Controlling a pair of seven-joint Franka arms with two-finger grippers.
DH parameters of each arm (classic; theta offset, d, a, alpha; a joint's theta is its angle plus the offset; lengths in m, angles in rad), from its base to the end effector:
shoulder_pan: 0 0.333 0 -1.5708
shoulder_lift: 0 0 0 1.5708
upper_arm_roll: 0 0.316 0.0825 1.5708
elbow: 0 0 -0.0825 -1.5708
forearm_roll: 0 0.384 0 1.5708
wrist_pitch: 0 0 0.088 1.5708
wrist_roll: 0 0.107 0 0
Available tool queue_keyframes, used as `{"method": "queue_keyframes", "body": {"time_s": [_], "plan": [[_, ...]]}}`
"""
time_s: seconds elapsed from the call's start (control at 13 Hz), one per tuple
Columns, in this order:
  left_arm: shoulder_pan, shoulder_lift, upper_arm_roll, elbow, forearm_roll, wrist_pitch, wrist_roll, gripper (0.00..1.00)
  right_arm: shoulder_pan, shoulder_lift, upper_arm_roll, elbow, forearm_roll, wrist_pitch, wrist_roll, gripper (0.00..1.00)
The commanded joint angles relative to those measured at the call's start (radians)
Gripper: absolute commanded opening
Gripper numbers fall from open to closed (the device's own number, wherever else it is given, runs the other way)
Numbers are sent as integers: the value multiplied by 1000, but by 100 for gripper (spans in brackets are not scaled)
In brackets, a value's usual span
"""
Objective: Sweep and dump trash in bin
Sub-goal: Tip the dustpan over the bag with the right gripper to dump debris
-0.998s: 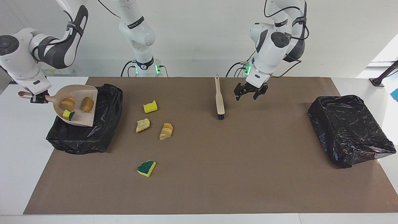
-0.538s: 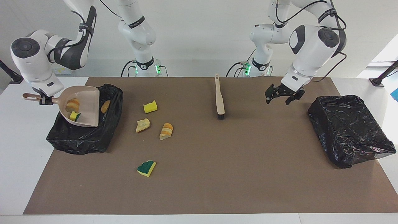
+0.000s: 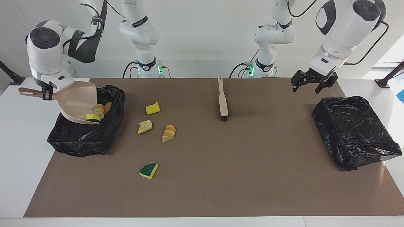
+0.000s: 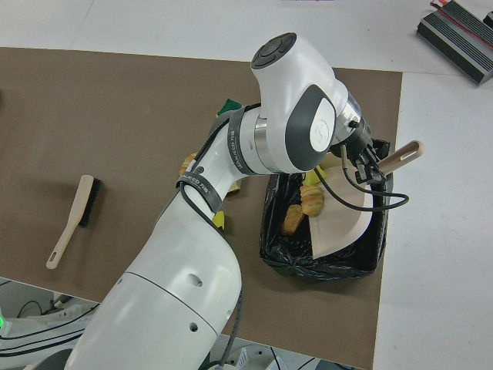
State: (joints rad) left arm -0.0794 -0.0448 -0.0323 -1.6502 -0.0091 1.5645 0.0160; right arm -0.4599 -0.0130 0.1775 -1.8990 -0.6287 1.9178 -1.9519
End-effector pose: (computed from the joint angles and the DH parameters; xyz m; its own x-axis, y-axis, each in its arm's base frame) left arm 0.5349 -0.0614 0.6110 0.9910 -0.1272 -0.0408 -0.1270 -0.9919 0.0083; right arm 0.5308 -0.1969 0.5181 -0.3243 0.7972 -0.5093 0.9433 0.2323 -0.2371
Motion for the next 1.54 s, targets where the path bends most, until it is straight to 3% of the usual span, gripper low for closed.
{"method": "queue_keyframes", "body": {"time_s": [0.0,0.23,0.61,1.0,1.31,1.46], "plan": [[32,8,-5,61,15,-49,22,100,12,-36,5,-12,-74,-28,25,0],[87,3,-5,12,11,31,96,100,10,-67,5,-2,-83,-43,10,0],[76,3,-5,-13,9,51,96,100,-11,-111,0,-24,-106,-57,7,0],[73,-1,-6,-23,9,49,96,100,7,-205,7,-173,-175,26,102,0],[75,-6,-6,-29,9,52,93,100,24,-168,11,-97,-164,-9,282,0],[75,-6,-6,-29,9,52,94,100,69,-137,11,-46,-134,-89,359,0]]}}
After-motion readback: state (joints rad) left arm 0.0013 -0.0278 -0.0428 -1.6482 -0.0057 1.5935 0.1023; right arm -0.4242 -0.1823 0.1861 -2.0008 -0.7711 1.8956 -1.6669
